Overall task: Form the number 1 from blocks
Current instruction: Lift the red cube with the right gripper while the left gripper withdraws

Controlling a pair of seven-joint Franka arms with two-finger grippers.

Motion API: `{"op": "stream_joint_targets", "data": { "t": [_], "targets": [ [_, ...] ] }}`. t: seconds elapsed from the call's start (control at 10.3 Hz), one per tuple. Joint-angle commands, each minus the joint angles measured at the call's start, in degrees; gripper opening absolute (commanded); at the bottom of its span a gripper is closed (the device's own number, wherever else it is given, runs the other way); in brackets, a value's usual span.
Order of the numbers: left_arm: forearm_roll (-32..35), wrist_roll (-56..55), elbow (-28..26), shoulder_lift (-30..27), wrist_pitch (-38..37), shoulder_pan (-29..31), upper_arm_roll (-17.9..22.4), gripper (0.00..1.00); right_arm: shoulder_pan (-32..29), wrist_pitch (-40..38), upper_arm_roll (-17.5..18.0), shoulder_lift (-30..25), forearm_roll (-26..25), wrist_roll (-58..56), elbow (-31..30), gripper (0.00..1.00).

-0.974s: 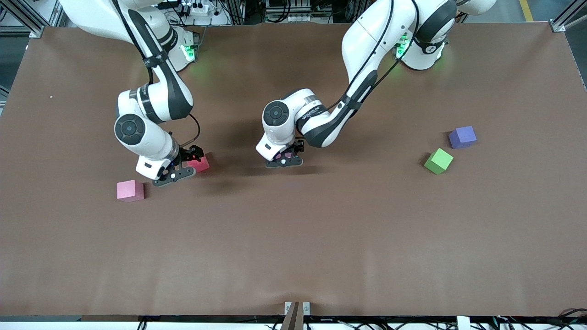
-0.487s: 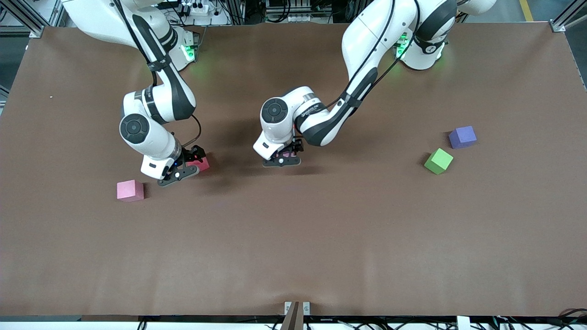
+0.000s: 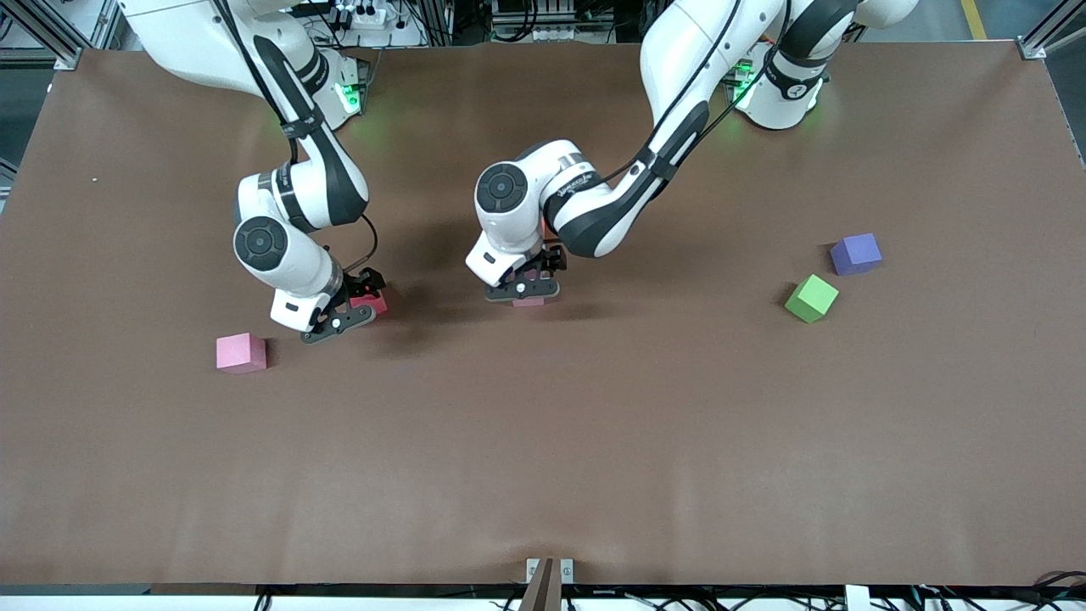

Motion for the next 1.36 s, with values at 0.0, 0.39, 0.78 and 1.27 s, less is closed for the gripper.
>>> {"op": "stream_joint_targets", "data": {
  "t": [0.0,0.39,0.78,1.27],
  "targets": [
    [-1.0,-2.4,-1.0,-4.9,-5.5,1.1,0.9,1.00,0.9,1.0,-0.1,0.7,1.8,-0.5,-0.6,1.00],
    [-0.5,-6.5,-6.1,-11.9,-6.1,11.6,0.8,1.00,1.7,2.6,-0.1,1.9,2.4,-0.5,-0.9,0.99],
    [-0.4,-4.9,-7.5,-17.7,-5.8,21.3,0.5,1.00,1.6,4.1,-0.2,2.7,2.5,-0.5,-1.1,0.94],
    [-0.7,3.9,-7.1,-24.2,-9.7,30.6,0.5,1.00,0.9,4.4,-0.9,3.0,3.2,-0.5,-1.2,0.80]
  ]
}}
